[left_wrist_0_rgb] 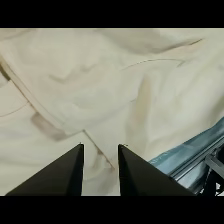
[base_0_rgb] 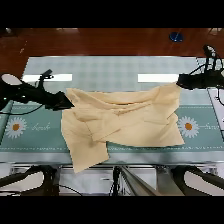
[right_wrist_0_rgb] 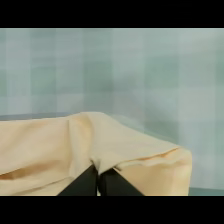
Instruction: Fold the shirts.
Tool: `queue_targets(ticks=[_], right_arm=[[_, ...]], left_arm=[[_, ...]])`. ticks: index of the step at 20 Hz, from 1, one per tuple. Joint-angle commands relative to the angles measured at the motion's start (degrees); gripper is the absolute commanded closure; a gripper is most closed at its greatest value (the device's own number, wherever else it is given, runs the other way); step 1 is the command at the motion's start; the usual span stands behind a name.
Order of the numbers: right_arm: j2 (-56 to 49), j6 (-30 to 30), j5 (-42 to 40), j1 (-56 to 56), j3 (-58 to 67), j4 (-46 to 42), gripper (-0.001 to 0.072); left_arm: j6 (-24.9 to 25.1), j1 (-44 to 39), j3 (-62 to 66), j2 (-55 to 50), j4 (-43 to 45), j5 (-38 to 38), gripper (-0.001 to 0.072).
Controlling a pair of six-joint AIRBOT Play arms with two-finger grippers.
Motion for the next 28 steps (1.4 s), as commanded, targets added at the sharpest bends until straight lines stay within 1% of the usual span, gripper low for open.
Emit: queue_targets(ticks=[1, 2, 5, 12, 14, 18, 20, 22, 24, 26, 27, 28], right_arm=[[-0.02, -1.05, 1.53, 0.07, 0.0, 0.0, 0.0687], [-0.02, -1.16, 1.92, 0.07, 0.0, -0.07, 0.0687], [-0.02, -1.38, 2.67, 0.07, 0.0, -0.5, 0.0687], [-0.02, -1.79, 2.86, 0.07, 0.0, -0.63, 0.0687], [-0.02, -1.79, 2.91, 0.07, 0.0, -0.63, 0.0687], [-0.02, -1.79, 2.95, 0.07, 0.0, -0.61, 0.0687], [-0.02, -1.77, 2.99, 0.07, 0.0, -0.59, 0.0687], [-0.02, -1.77, 3.13, 0.07, 0.0, -0.59, 0.0687], [-0.02, -1.77, 3.52, 0.07, 0.0, -0.57, 0.0687], [-0.02, -1.79, 3.96, 0.07, 0.0, -0.59, 0.0687], [-0.02, -1.77, 4.11, 0.07, 0.0, -0.59, 0.0687], [-0.02, -1.79, 4.24, 0.07, 0.0, -0.59, 0.0687]], left_arm=[[-2.86, -6.16, -2.93, -1.86, 0.7, 5.6, 0.0281], [-3.74, -6.45, -2.95, -2.93, 0.72, 6.01, 0.0255], [-4.11, -5.77, -2.95, -5.14, 1.33, 6.03, 0.0255], [-4.24, -5.22, -2.93, -6.56, 1.73, 7.5, 0.0253], [-4.22, -4.31, -2.93, -6.56, 1.77, 6.67, 0.0233], [-4.07, -1.95, -2.93, -6.56, 2.34, 4.72, 0.0223], [-4.09, -2.05, -2.93, -6.6, 2.23, 5.79, 0.0223], [-4.13, -3.04, -2.93, -6.95, 0.83, 8.81, 0.0223], [-4.22, -4.7, -2.93, -7.96, -2.93, 12.68, 0.0226], [-4.0, -6.45, -2.91, -9.64, -6.6, 14.1, 0.0228], [-4.04, -7.23, -2.82, -10.71, -7.17, 13.9, 0.0246], [-4.04, -7.76, -2.8, -11.63, -7.19, 13.09, 0.0351]])
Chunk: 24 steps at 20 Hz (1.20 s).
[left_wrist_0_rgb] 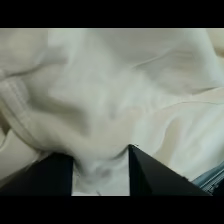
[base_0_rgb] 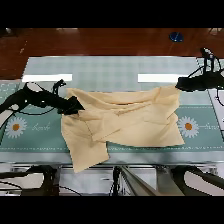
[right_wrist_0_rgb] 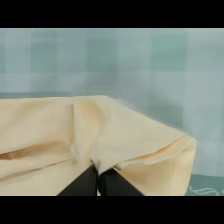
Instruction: Fold the shirts.
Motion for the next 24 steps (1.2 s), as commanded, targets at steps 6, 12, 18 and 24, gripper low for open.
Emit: queue_targets(ticks=[6, 12, 18, 24], right_arm=[[1.49, 0.02, 0.66, 0.04, 0.0, -0.24, 0.0687], [16.52, -0.09, -0.13, 0.07, 11.1, 1.05, 0.0687], [27.58, 9.55, 2.08, 0.07, 46.31, -6.86, 0.0688], [33.29, 16.13, 23.39, 0.07, 65.94, -19.3, 0.0688]], left_arm=[[4.39, 2.84, 4.44, 1.27, -4.02, -10.54, 0.0685], [8.37, 15.58, 29.11, 21.18, -22.14, -14.03, 0.0686], [3.8, 23.45, 66.42, 37.29, -11.89, -7.56, 0.0688], [-12.57, 23.41, 73.81, 55.91, 19.8, -13.33, 0.0687]])
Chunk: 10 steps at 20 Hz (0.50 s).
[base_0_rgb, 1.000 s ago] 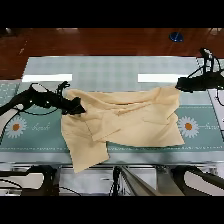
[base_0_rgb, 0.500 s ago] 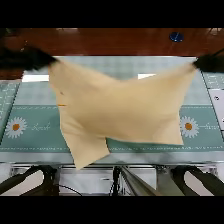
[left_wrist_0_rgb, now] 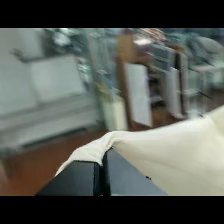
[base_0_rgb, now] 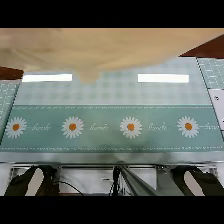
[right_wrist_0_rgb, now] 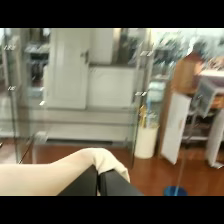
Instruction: Fold the shirts.
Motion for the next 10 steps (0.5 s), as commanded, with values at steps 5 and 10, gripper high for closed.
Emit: queue_targets(ticks=[5, 10], right_arm=[[5.44, 3.37, 34.29, 0.07, 7.37, -7.65, 0.0688], [3.69, 3.41, 36.11, 3.87, 3.23, -12.24, 0.0689]], left_arm=[[-19.15, -8.24, 3.5, 10.38, 19.89, -23.71, 0.0687], [-13.51, -11.69, -4.68, 7.28, 20.28, -31.56, 0.0687]])
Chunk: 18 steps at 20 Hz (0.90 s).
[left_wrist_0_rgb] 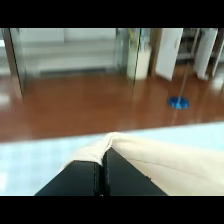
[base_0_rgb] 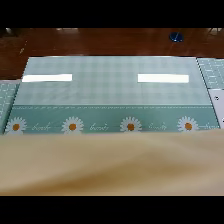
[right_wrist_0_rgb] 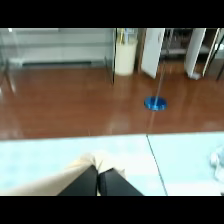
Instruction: Fold the shirts.
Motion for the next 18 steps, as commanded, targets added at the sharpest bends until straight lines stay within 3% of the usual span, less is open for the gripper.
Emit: queue_targets(ticks=[1, 4, 7, 11, 18], right_arm=[[-1.31, -0.98, 4.24, 2.86, -7.65, -3.98, 0.0688], [-6.08, -3.65, 2.51, 3.56, -26.29, -4.22, 0.0688], [-16.59, -3.89, -9.2, 3.56, -36.41, -3.56, 0.0688], [-31.61, -5.86, -21.75, 3.56, -36.76, 0.57, 0.0688], [-47.65, -9.25, -37.31, 3.56, -36.76, 1.88, 0.0687]], left_arm=[[5.09, -1.38, -11.21, -1.18, 1.07, -5.99, 0.0687], [10.27, -0.42, -31.19, -4.42, 0.48, -3.96, 0.0687], [14.6, -1.64, -43.43, -11.67, -3.98, 9.31, 0.0688], [20.72, -5.92, -44.76, -27.02, -3.91, 20.85, 0.0687], [23.52, -8.0, -44.76, -46.58, -4.13, 34.53, 0.0686]])
